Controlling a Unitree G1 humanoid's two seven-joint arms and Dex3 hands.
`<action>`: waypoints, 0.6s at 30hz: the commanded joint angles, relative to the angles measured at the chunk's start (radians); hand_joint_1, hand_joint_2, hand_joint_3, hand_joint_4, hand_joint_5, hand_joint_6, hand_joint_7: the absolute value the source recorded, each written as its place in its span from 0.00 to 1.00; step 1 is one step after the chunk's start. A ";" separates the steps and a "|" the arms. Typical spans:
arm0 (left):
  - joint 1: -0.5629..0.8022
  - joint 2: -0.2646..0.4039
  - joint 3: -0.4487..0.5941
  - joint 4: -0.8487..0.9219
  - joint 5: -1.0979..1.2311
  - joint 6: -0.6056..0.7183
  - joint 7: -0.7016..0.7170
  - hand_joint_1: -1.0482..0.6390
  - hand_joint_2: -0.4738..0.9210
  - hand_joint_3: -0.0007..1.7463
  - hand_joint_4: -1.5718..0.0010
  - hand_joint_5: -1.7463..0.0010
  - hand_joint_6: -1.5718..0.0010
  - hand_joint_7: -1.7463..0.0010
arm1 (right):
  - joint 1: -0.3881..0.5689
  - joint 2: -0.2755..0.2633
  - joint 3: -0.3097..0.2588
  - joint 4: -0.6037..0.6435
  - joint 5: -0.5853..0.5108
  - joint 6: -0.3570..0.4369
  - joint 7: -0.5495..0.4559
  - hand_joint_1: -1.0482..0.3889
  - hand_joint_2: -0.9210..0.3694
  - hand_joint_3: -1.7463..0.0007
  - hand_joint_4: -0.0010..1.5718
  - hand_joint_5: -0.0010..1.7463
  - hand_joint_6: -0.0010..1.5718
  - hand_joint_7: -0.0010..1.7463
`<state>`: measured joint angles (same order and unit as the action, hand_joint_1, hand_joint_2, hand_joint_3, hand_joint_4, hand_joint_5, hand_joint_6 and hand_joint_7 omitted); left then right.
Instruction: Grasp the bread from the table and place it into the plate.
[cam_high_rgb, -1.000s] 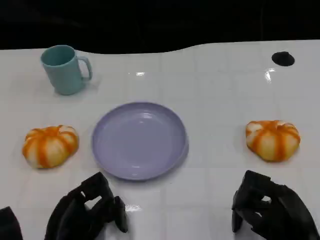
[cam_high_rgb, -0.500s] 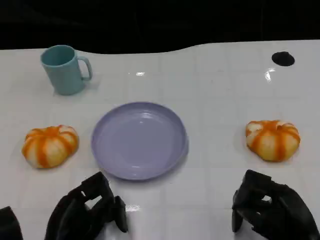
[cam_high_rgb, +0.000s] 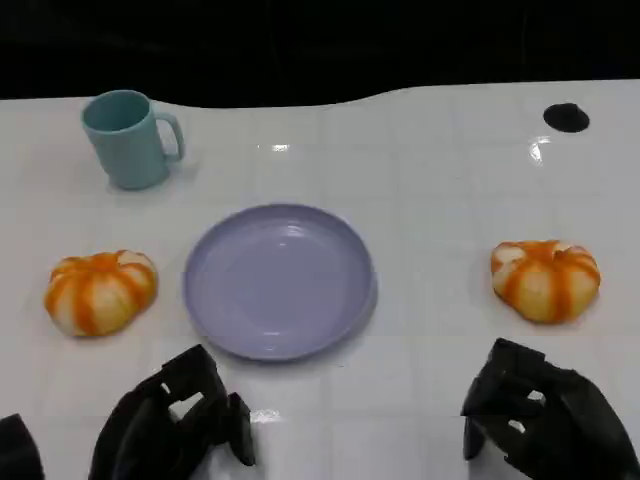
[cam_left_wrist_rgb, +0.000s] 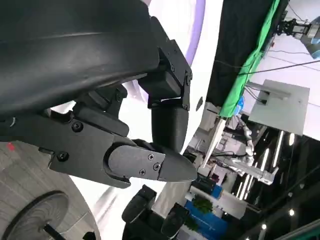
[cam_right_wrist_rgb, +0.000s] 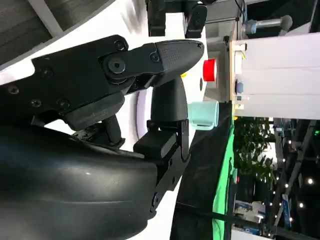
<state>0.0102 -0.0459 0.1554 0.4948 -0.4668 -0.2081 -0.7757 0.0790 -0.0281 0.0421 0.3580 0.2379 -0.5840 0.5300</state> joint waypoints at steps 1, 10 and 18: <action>0.003 0.017 0.007 -0.013 0.001 -0.004 -0.002 0.23 1.00 0.11 0.48 0.00 0.57 0.06 | -0.031 -0.007 -0.033 0.013 -0.010 -0.083 -0.022 0.28 0.00 0.89 0.35 0.86 0.29 0.70; -0.003 0.016 0.007 -0.007 0.005 -0.007 0.005 0.23 1.00 0.11 0.47 0.00 0.57 0.06 | -0.080 -0.041 -0.071 -0.014 -0.071 -0.190 -0.084 0.28 0.00 0.84 0.22 0.74 0.19 0.61; -0.007 0.017 0.009 0.002 0.003 -0.009 -0.002 0.24 1.00 0.12 0.47 0.00 0.57 0.07 | -0.127 -0.117 -0.126 -0.017 -0.313 -0.376 -0.219 0.31 0.00 0.85 0.09 0.64 0.11 0.50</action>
<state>0.0092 -0.0459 0.1564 0.4918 -0.4658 -0.2116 -0.7752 -0.0268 -0.1038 -0.0505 0.3474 0.0051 -0.9038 0.3680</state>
